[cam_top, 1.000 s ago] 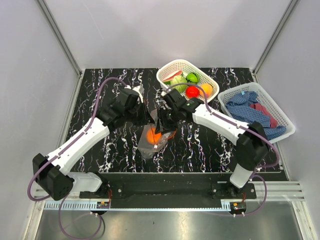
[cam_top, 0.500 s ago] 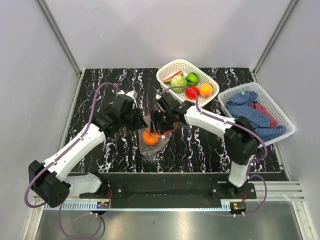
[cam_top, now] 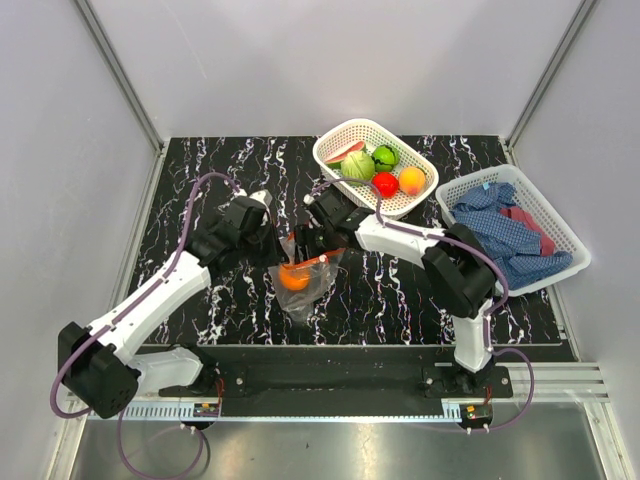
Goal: Open the zip-top bag and remove the fake food
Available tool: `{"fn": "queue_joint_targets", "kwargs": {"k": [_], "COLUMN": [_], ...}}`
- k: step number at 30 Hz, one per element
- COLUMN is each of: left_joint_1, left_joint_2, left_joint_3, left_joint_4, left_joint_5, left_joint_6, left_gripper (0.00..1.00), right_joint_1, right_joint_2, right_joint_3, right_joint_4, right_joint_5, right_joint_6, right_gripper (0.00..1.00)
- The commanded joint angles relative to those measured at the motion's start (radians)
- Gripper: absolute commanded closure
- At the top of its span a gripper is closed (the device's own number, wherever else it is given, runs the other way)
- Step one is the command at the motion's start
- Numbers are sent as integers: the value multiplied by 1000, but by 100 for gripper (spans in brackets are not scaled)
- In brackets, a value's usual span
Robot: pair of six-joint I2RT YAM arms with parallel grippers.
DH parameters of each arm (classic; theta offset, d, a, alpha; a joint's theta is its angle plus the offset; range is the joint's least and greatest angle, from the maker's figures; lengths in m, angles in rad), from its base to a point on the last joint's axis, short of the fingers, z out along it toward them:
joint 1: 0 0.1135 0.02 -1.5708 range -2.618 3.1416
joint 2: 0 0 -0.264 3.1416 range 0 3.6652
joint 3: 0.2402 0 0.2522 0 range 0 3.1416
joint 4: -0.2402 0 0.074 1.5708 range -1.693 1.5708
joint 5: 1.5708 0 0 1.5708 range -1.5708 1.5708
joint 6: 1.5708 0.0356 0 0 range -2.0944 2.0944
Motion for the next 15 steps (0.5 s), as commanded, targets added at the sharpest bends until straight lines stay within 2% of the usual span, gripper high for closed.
{"fn": "queue_joint_targets", "kwargs": {"k": [1,11,13,15], "left_joint_1": [4,20,26,30], "left_joint_2": [-28,-51,-56,-61], "left_joint_3": [-36,-91,-97,-100], "left_joint_4": [28,34,36,34], "left_joint_5": [-4,4,10,13], "left_joint_6": [13,4,1,1], "left_gripper": [100,100,100,100], "right_joint_1": [8,7,7,7], "right_joint_2": [60,118,123,121], "right_joint_3": [2,-5,-5,-10], "right_joint_4": [58,155,176,192], "right_joint_5": [-25,-87,-120,-133], "right_joint_6": [2,-4,-9,-13], "right_gripper": [36,43,50,75]}}
